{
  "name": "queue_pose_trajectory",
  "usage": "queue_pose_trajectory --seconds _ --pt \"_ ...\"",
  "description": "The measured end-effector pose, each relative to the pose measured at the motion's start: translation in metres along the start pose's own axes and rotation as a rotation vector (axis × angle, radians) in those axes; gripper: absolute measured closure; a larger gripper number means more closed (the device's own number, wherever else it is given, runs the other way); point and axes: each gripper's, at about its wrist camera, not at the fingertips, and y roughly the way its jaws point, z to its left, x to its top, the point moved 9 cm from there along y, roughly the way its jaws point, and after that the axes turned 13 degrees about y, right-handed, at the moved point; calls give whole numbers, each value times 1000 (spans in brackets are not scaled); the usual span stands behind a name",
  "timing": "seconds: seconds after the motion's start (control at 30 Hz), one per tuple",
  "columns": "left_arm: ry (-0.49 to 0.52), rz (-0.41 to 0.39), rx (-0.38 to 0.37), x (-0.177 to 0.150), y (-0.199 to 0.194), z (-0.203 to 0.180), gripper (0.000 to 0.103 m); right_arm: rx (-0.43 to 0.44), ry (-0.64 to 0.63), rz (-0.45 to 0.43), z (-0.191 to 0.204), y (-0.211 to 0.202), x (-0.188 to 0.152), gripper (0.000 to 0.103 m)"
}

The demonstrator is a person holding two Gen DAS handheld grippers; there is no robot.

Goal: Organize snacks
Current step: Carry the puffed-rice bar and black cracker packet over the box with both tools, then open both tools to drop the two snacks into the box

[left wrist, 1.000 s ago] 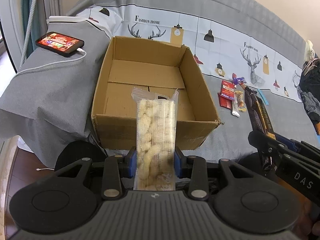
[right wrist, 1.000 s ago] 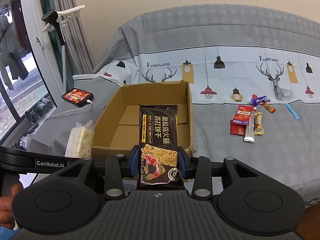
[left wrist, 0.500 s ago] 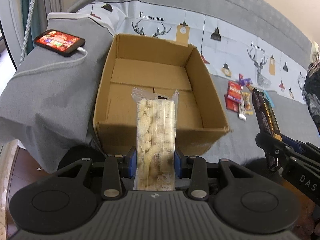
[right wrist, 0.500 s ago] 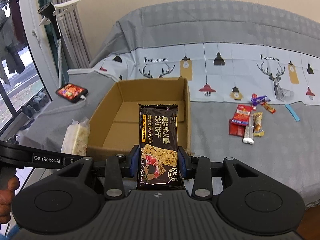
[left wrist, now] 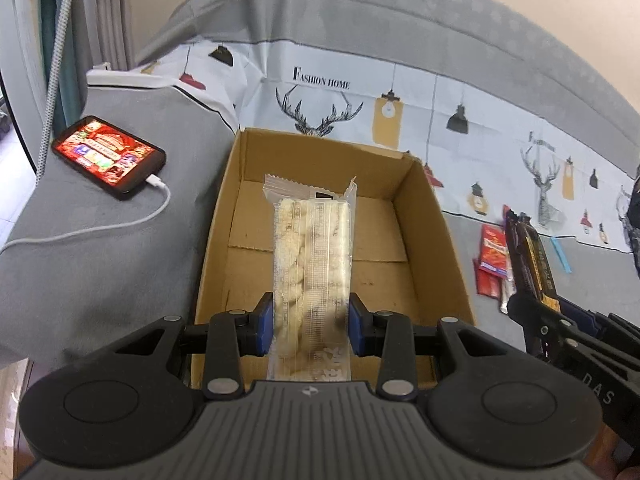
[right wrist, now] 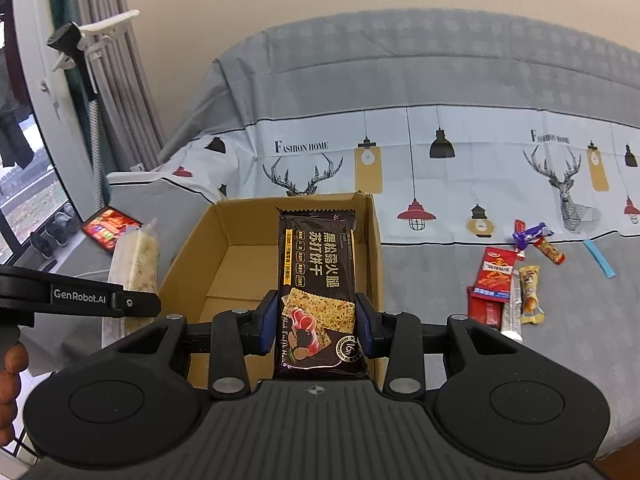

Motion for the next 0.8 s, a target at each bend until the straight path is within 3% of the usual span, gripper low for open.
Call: queue_pose_trajectory --seconds 0.2,0.47,0.8 --pt "-15 81 -1 6 56 9 62 -23 2 51 -1 56 4 62" --pt "12 182 -2 -6 121 12 62 -72 -1 159 -13 117 -17 62" --pt "25 240 12 -17 161 20 62 -108 -11 215 -25 155 -29 62"
